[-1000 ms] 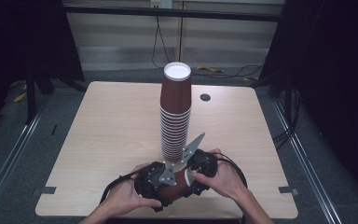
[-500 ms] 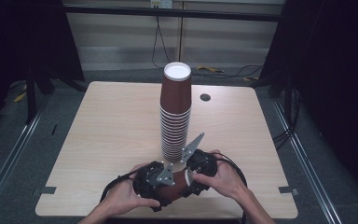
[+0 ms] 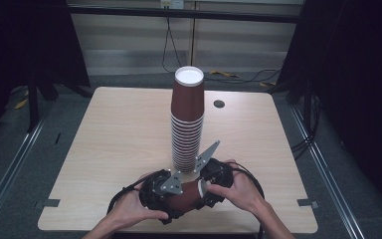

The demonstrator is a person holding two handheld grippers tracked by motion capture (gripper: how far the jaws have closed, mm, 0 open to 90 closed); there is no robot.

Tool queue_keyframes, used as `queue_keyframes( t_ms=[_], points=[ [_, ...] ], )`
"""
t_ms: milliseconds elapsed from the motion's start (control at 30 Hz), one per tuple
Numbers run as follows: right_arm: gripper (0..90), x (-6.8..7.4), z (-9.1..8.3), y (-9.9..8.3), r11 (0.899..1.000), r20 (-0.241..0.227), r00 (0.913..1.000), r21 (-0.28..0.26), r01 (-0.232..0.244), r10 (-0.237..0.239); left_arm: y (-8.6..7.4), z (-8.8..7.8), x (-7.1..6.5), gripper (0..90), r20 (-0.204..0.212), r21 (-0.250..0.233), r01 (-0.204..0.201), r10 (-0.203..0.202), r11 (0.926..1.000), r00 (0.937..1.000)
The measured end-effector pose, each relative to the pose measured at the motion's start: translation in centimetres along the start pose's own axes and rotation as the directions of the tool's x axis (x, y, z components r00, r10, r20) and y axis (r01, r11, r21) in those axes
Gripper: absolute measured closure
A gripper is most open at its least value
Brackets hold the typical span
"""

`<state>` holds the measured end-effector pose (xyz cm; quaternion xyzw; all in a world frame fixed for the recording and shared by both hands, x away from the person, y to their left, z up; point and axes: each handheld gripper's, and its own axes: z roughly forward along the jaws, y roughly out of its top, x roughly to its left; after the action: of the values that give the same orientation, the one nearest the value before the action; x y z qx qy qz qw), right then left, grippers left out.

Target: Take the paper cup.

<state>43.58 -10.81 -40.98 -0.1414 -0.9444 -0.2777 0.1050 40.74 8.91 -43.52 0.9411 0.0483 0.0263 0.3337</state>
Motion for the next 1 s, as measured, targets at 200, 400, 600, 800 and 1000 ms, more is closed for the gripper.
queue_keyframes(
  t_ms=[200,400,600,800,1000],
  points=[
    [22.8,0.0,0.2,-0.1,1.0,0.005,0.9999,-0.003,0.016,-0.016,-0.3,-0.6,0.3,14.0,0.019,-0.081,0.018,-0.016,0.9966,0.9997],
    [22.6,-0.3,0.0,-0.3,1.0,0.011,0.9999,-0.005,0.005,-0.004,-0.9,-0.9,0.6,15.8,0.01,-0.141,0.045,-0.044,0.989,0.999],
    [22.4,-0.6,-0.2,-0.9,1.0,0.028,0.9996,-0.017,-0.004,0.005,-1.5,-1.4,0.8,15.8,-0.014,-0.179,0.075,-0.079,0.981,0.9968],
    [22.4,-0.7,-0.6,-1.6,0.999,0.058,0.9981,-0.033,-0.018,0.02,-1.9,-1.9,0.7,15.7,-0.023,-0.197,0.094,-0.1,0.9759,0.9947],
    [22.4,-0.9,-1.0,-2.1,0.998,0.056,0.9976,-0.06,-0.037,0.04,-2.4,-2.0,0.8,15.9,-0.046,-0.218,0.105,-0.118,0.9702,0.9919]
  ],
)
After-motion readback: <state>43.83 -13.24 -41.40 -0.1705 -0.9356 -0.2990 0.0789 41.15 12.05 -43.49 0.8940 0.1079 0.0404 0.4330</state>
